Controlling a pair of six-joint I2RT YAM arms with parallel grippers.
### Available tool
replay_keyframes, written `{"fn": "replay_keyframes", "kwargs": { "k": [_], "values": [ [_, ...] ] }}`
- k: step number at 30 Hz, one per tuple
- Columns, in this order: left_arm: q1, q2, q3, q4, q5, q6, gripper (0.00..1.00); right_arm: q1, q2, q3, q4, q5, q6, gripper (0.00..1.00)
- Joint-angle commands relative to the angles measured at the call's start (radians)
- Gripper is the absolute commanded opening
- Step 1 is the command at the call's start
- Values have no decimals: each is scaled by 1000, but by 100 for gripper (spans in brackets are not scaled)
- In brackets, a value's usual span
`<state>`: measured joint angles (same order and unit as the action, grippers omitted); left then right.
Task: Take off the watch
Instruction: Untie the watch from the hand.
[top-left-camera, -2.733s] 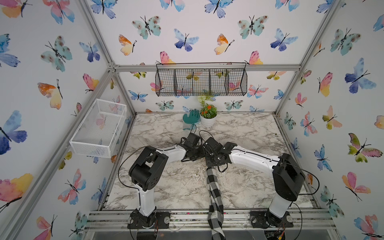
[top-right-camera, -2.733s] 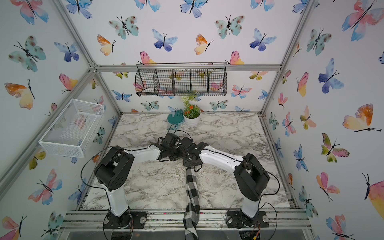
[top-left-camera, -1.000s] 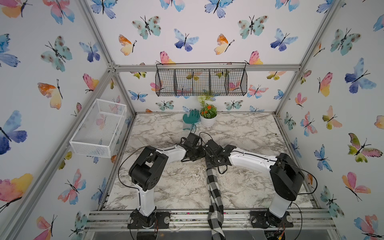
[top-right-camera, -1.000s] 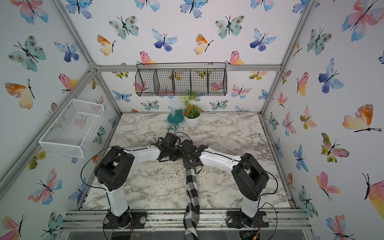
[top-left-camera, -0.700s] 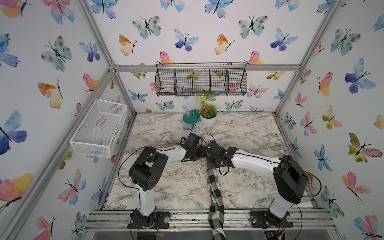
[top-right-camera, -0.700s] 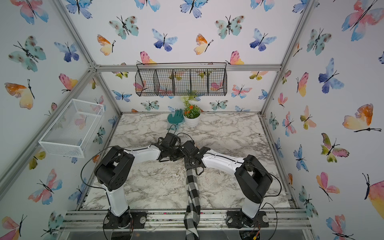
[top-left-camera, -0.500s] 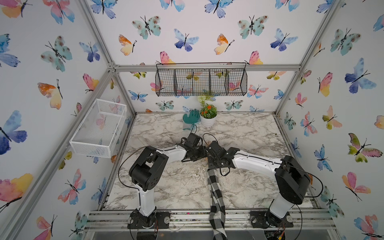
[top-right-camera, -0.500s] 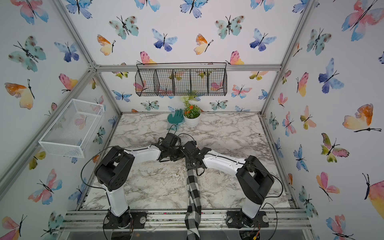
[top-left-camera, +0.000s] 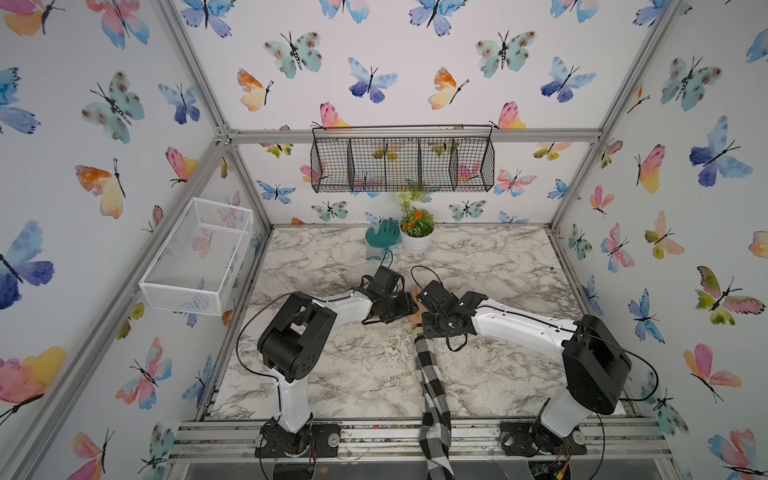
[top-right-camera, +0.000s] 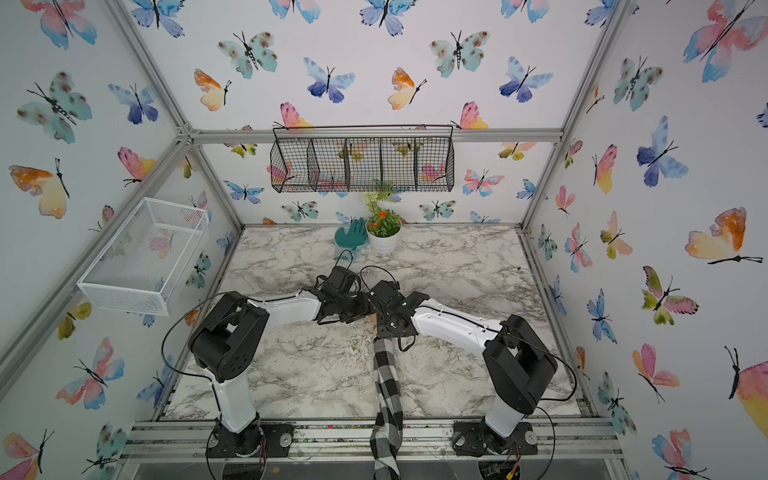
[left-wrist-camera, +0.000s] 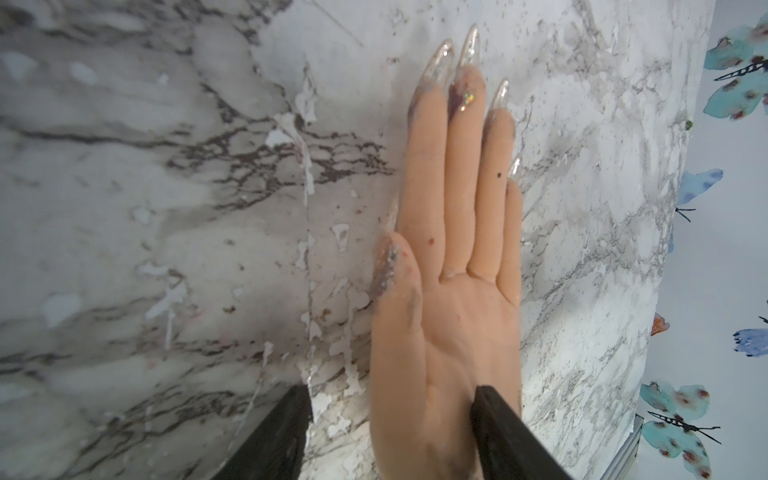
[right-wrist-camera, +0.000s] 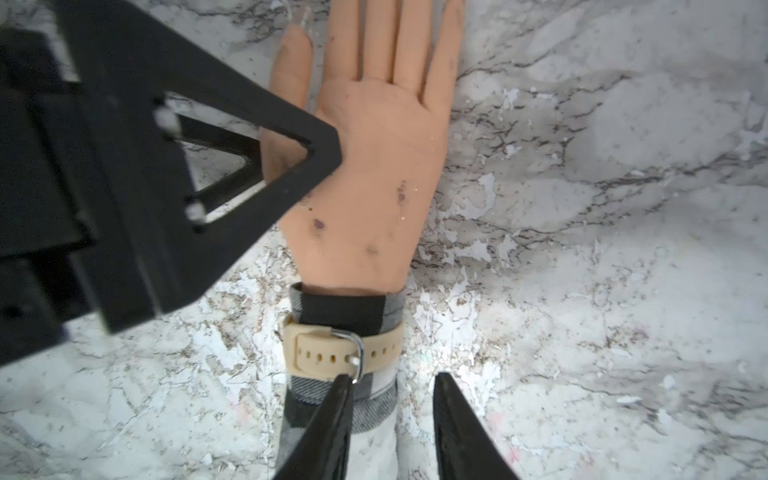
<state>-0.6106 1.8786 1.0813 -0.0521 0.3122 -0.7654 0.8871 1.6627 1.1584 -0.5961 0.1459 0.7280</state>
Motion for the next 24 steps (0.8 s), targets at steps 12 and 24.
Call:
{"fn": "replay_keyframes", "kwargs": {
  "k": [12, 24],
  "values": [
    [49, -120, 16, -139, -31, 54, 78, 11, 74, 55, 19, -74, -55, 41],
    [52, -186, -126, -125, -11, 58, 79, 10, 98, 21, 42, -92, -69, 39]
  ]
}}
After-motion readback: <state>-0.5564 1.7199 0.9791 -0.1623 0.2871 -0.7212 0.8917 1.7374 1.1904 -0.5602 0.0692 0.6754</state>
